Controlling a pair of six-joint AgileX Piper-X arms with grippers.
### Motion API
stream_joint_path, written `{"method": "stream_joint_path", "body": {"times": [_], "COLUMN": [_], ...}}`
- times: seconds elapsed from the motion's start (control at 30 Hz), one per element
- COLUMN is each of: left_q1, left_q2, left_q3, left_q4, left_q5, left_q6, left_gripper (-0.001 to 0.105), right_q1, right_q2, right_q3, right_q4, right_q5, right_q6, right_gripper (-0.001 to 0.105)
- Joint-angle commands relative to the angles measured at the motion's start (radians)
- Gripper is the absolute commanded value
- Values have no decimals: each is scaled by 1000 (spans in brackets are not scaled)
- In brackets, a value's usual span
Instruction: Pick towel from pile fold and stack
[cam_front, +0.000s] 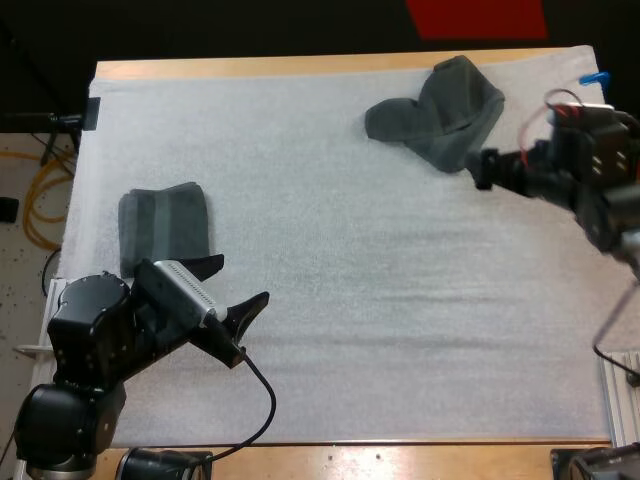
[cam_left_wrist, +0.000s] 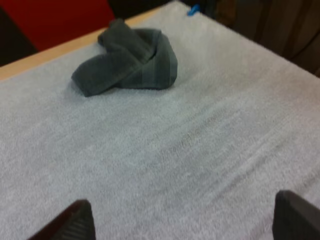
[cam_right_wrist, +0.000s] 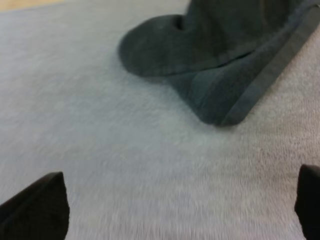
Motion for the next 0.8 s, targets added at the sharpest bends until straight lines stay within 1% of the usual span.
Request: {"method": "stream_joint_path", "body": {"times": [0.0, 0.07, 0.2, 0.23, 0.27, 0.47, 0.6, 0.7, 0.73, 0.77], "left_q1": [-4, -4, -4, -4, -4, -4, -4, -4, -4, -4], "left_q2": [-1, -1, -1, -1, -1, -1, -1, -1, -1, -1], "left_q3": [-8, -8, -8, -8, -8, -8, -8, -8, -8, -8], "left_q4": [-18, -18, -18, -18, -18, -2, 0, 0, 0, 0], "left_q5": [15, 15, 15, 15, 15, 15, 15, 15, 15, 15], "left_q6": [-3, -6, -7, -9, -11, -10, -12, -12, -12, -12], "left_gripper": [70, 70, 70, 70, 70, 70, 70, 70, 70, 70], "right_q1": [1, 1, -1, -1, -1, -1, -1, -3, -3, -3], "right_q2": [53, 157, 291, 369, 403, 554, 621, 662, 673, 682], "right_q3": [-38, -89, -165, -207, -225, -309, -352, -379, -389, -397], "right_q4": [-26, -41, -67, -87, -98, -165, -175, -176, -176, -176], "right_q5": [32, 72, 87, 87, 87, 83, 79, 53, 33, 24], "right_q6": [40, 74, 106, 149, 178, 303, 357, 394, 409, 418], "right_gripper": [89, 89, 89, 89, 89, 89, 88, 84, 79, 72]}}
